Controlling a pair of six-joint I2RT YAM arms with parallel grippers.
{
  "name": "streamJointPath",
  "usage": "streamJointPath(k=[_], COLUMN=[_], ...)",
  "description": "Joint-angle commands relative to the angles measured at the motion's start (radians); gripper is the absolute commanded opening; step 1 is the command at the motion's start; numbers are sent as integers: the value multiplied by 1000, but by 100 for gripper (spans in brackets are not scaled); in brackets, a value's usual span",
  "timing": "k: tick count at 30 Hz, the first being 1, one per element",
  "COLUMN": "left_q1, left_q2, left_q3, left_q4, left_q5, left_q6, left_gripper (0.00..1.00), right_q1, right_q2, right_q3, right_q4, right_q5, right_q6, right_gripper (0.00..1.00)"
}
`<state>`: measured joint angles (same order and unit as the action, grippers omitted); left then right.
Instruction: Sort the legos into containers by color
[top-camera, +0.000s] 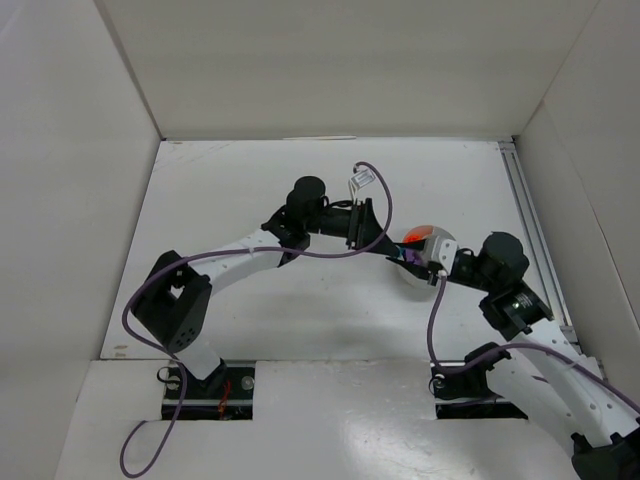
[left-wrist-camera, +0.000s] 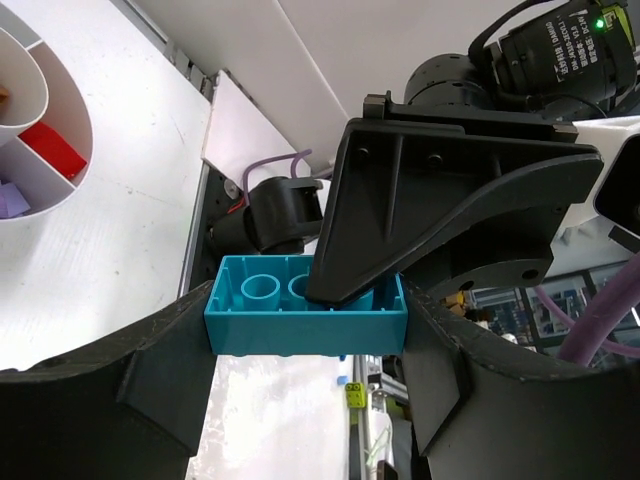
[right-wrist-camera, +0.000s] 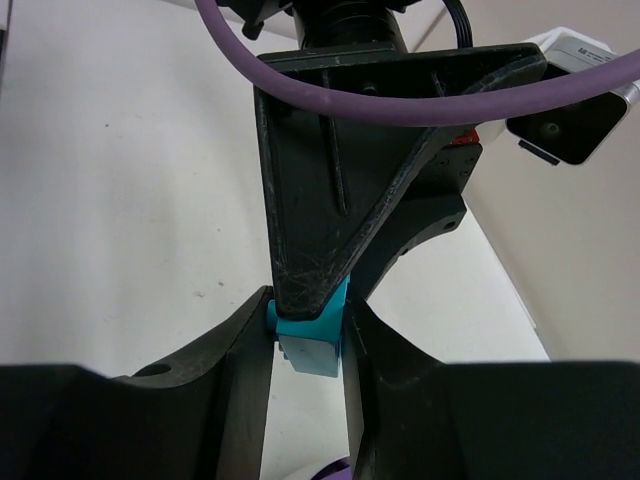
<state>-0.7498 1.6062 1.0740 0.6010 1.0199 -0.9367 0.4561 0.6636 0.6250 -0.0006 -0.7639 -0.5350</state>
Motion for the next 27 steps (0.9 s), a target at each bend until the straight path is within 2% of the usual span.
streamJointPath(k=[1,2,6,8,15,18,19,20,22,23,25,26,27], left_q1=[-14,-14,6,26,98,124,133,145,145,145,145,145,145], left_q2=[-46,-55,-88,-101,-156,-181,-204,-218,-271,-294,-340,-391,-416], left_q3=[34,33,33,33,3,-8,-8,-8,6,6,-9,-41,-58], left_q4=[51,51,-38,-62,-63,-118,-195,-254,-398,-523,-602,-654,-676], left_q5=[39,26,-30,-30,-41,-87,-157,-215,-401,-631,-824,-994,-1067], left_q6=[39,53,122,134,144,191,214,243,331,344,345,320,303], left_gripper=[51,52,78,100,100,100,100,100,100,100,100,100,100], right_q1=[12,12,12,12,12,-31,-49,-71,-160,-196,-313,-350,-382], right_q2=[-2,-2,-12,-12,-1,40,53,68,114,128,174,191,208], right_q3=[45,45,55,67,105,148,163,180,226,235,246,246,246], right_q4=[59,59,59,59,-16,-116,-155,-197,-312,-338,-363,-363,-363], right_q5=[15,49,49,49,118,251,306,424,515,564,540,519,474], right_q6=[3,3,3,12,23,23,32,32,69,81,92,92,92], right_gripper=[8,6,4,2,0,0,0,0,0,0,0,0,0])
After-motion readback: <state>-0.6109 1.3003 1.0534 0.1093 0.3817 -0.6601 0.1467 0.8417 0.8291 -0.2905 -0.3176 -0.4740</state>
